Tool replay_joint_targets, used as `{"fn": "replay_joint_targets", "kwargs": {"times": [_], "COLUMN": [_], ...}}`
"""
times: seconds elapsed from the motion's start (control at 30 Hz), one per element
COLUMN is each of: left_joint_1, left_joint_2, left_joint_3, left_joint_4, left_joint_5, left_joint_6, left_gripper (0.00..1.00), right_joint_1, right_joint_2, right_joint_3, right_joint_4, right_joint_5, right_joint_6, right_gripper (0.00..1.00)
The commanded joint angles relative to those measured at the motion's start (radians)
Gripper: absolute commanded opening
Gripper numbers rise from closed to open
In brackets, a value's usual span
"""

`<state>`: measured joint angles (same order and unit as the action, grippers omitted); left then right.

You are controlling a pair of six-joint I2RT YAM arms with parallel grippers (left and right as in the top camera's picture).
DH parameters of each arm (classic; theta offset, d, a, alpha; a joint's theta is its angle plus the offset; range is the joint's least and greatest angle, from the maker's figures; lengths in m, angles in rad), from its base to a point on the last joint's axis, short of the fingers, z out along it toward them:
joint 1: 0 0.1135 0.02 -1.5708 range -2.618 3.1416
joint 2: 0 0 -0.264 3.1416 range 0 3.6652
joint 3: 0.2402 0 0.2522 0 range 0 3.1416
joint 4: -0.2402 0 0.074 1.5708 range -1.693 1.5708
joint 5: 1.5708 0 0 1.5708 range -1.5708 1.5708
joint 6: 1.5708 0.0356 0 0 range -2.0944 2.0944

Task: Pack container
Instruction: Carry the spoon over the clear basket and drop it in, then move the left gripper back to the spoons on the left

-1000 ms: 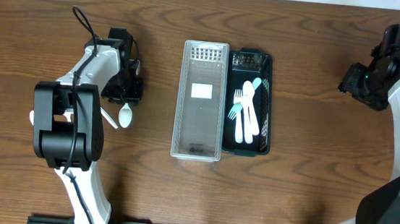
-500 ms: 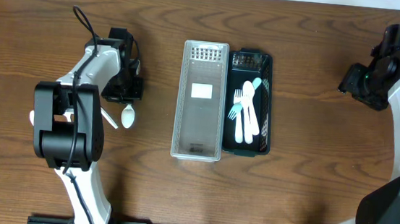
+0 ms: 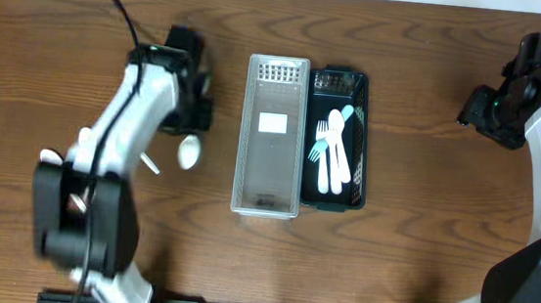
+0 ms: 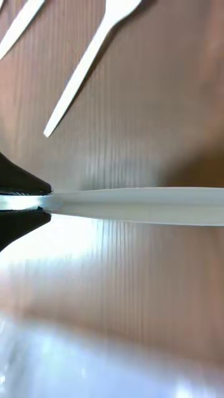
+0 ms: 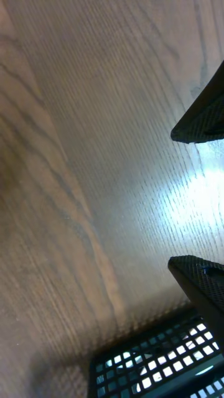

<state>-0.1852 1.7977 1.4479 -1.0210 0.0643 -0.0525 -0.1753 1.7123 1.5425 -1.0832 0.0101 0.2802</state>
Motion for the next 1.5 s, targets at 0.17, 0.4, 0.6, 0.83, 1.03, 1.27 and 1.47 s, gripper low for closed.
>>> {"fn": "replay_joint_targets", "kwargs": {"times": [0.17, 0.4, 0.6, 0.83, 1.03, 1.27, 1.47], "left_joint_1": [-0.299, -0.394, -0.394, -0.394, -0.389, -0.317, -0.068], "left_joint_2": [-0.245, -0.144, 0.000, 0.056, -0.011, -0.221, -0.343], "left_joint_3": [0.035, 0.034, 0.034, 0.035, 0.043, 0.104, 0.103], "left_joint_4": [0.062, 0.099, 0.102, 0.111, 0.114, 0.042, -0.059], "left_joint_5": [-0.004, -0.005, -0.004, -0.004, -0.013, -0.231, -0.291], "left_joint_6": [-0.279, -0.376, -0.375, -0.349, -0.323, -0.359, -0.598], "left_gripper": [0.06, 0.06, 0.06, 0.26, 0.62, 0.90, 0.98], "right_joint_1": [-0.002, -0.002, -0.002, -0.002, -0.002, -0.002, 0.000], "right_joint_2": [0.008, 0.008, 0.008, 0.008, 0.008, 0.008, 0.008], "right_joint_3": [-0.006, -0.006, -0.006, -0.006, -0.006, -0.006, -0.006], "right_joint_4": [0.015, 0.014, 0.015, 0.014, 0.015, 0.018, 0.025], "right_joint_5": [0.001, 0.001, 0.000, 0.000, 0.000, 0.000, 0.000], "right_joint_6": [-0.009, -0.009, -0.008, -0.008, -0.008, -0.008, -0.008], "right_gripper": [0.62, 0.62, 0.61, 0.61, 0.62, 0.62, 0.62]}}
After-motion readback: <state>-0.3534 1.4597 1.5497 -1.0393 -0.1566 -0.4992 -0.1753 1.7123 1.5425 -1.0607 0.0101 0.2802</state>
